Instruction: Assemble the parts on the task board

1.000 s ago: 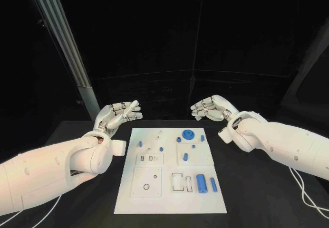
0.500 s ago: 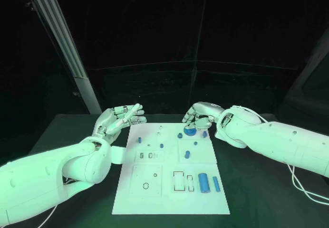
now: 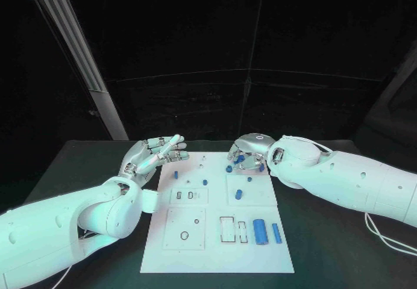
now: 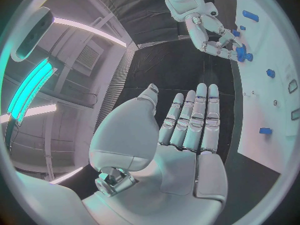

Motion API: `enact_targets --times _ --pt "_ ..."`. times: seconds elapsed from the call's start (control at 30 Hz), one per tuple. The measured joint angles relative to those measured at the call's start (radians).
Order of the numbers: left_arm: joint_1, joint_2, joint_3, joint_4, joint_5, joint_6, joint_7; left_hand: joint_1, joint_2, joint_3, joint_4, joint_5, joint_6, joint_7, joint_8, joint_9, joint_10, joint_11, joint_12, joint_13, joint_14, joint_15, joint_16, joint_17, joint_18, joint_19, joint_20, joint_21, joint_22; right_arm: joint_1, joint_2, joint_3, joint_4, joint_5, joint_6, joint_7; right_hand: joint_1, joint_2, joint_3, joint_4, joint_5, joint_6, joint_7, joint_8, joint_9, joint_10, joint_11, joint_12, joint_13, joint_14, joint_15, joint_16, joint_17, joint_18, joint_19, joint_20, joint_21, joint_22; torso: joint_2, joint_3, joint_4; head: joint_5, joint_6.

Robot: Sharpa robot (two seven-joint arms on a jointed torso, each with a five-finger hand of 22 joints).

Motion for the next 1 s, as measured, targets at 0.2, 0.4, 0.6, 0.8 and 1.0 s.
enact_targets --times 0.2,0.4,0.6,0.8,1.0 --pt "0.0 -0.001 0.0 -0.001 0.0 0.004 -0.003 0.0 0.0 0.0 0.0 0.0 0.0 0.0 0.0 0.0 0.0 0.0 0.0 0.0 0.0 0.0 0.0 -0.001 0.0 0.0 0.0 0.0 -0.001 0.001 0.008 0.0 -0.001 -0.023 0.011 -0.008 0.002 -0.002 0.013 0.003 0.0 -0.003 -0.003 0.0 0.0 0.0 0.0 0.0 0.0 0.0 0.0 0.041 0.033 0.0 -0.003 0.003 0.031 0.018 0.007 0.0007 0.0037 0.001 0.001" --pt "0.001 0.0 0.0 -0.002 0.0 0.007 -0.008 0.0 0.0 0.0 0.0 0.0 0.0 0.0 0.0 -0.001 0.0 0.0 -0.005 0.0 0.0 0.0 -0.004 -0.001 0.0 0.0 0.0 -0.004 -0.002 0.001 0.022 0.0 -0.013 -0.036 0.024 -0.011 0.002 -0.002 0.026 0.009 0.0 -0.003 -0.003 0.0 0.0 0.0 0.0 0.0 0.0 0.0 0.0 0.1 0.091 0.0 -0.01 0.003 0.063 0.036 0.012 0.0012 0.0053 0.002 0.001" --pt "0.003 0.0 0.0 -0.002 0.0 0.01 -0.011 0.0 0.0 0.0 0.0 0.0 0.0 0.0 0.0 -0.001 0.0 0.0 -0.008 -0.001 0.0 0.0 -0.004 -0.003 0.0 0.0 0.0 -0.004 -0.004 0.001 0.032 0.0 -0.026 -0.043 0.039 -0.012 0.002 -0.002 0.045 0.015 -0.005 -0.001 -0.005 0.0 0.0 0.0 0.0 0.0 0.0 0.0 0.0 0.17 0.167 0.0 -0.01 0.003 0.086 0.05 0.017 0.0012 0.0058 0.001 0.001" --pt "0.004 0.0 0.0 -0.005 -0.001 0.012 -0.015 0.0 0.0 -0.003 -0.003 0.0 0.0 0.0 0.0 -0.001 0.0 0.0 -0.008 -0.001 0.0 0.0 -0.008 -0.003 0.0 0.0 0.0 -0.004 -0.004 0.001 0.039 0.0 -0.032 -0.045 0.053 -0.012 -0.004 0.004 0.072 0.017 -0.021 0.016 -0.012 0.0 0.001 0.01 -0.01 0.0 0.0 0.0 0.0 0.242 0.245 0.0 -0.012 0.005 0.114 0.066 0.021 0.0024 0.0068 0.0 0.0" --pt "0.007 0.0 0.0 -0.006 -0.001 0.014 -0.018 0.0 0.0 -0.003 -0.003 0.0 0.0 0.0 0.0 -0.002 0.0 0.0 -0.008 -0.001 0.0 0.0 -0.008 -0.004 0.0 0.0 0.0 -0.004 -0.005 0.001 0.044 0.0 -0.035 -0.052 0.068 -0.013 -0.004 0.004 0.099 0.022 -0.029 0.033 -0.013 0.0 0.001 0.026 -0.015 0.0 0.0 0.0 0.0 0.308 0.316 0.0 -0.014 0.007 0.142 0.082 0.025 0.0029 0.0068 0.002 -0.004"
